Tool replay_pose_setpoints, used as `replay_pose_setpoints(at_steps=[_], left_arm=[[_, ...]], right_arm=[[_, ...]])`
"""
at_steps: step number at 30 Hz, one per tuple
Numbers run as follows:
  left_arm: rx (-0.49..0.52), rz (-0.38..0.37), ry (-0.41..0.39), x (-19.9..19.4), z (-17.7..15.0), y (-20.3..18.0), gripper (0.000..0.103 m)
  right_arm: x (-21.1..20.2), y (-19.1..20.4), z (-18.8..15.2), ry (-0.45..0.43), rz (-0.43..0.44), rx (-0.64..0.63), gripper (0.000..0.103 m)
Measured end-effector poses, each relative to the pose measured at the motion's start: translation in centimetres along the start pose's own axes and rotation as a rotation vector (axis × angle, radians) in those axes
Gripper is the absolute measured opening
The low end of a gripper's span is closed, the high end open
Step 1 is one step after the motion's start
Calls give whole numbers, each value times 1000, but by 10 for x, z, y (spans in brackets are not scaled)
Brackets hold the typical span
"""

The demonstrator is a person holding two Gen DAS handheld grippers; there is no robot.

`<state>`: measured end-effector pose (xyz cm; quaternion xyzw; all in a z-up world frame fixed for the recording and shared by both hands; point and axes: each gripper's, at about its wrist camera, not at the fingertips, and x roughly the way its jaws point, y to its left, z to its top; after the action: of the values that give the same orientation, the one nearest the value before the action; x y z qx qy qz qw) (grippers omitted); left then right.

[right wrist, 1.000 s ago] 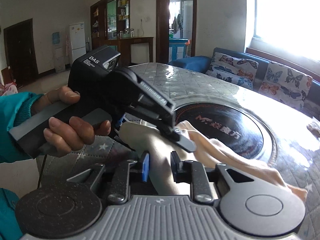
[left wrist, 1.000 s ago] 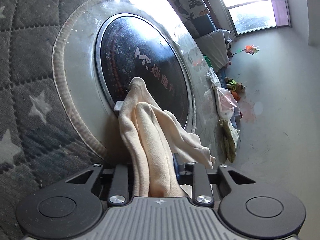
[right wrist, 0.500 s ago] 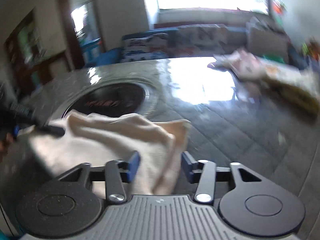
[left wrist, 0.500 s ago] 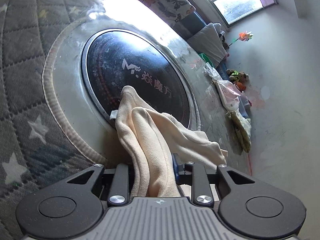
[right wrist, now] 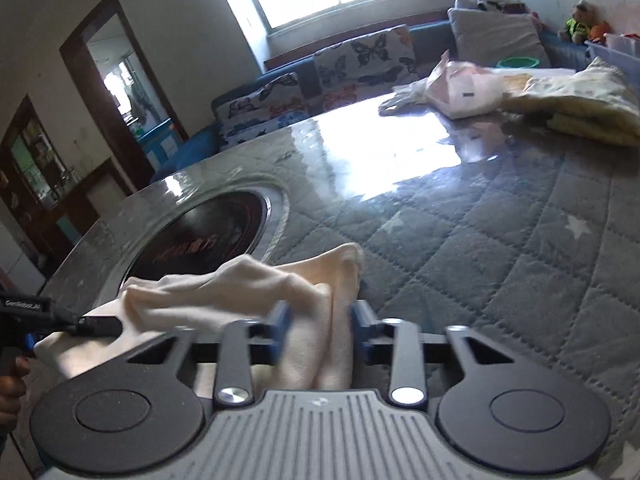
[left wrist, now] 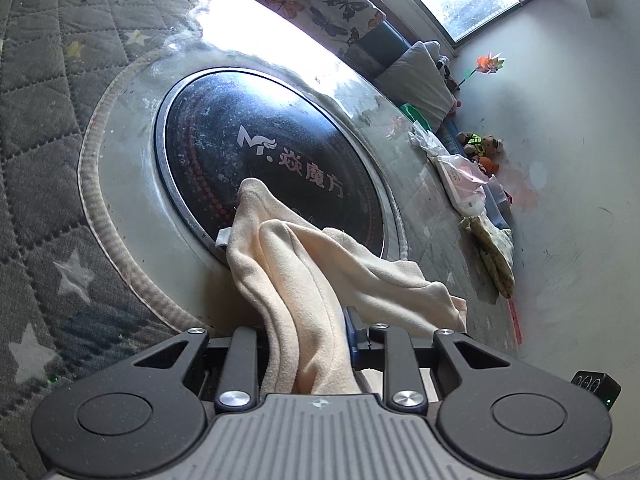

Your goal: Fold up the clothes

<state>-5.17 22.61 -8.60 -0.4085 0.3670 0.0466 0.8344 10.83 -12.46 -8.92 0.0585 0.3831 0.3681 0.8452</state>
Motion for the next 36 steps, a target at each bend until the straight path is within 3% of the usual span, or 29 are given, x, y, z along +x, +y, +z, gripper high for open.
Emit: replay_pose_setpoints(at_steps=[3, 14, 25, 32, 36], left_arm=[[18, 9, -3, -1, 0, -3, 25], [149, -65, -7, -3, 5, -53, 21], [278, -183, 76, 44, -7, -137, 21], [364, -234, 119, 81, -27, -184, 21], [398, -203, 159, 106, -43, -192, 21]], right_arm=[[-5, 3, -1, -32, -6, 2, 7], [-61, 10, 1, -207, -35, -22, 6], [-144, -22, 5, -342, -222, -38, 6], [-177, -53, 3, -369, -352, -28, 6], [-174, -74, -8, -340, -410, 4, 6]])
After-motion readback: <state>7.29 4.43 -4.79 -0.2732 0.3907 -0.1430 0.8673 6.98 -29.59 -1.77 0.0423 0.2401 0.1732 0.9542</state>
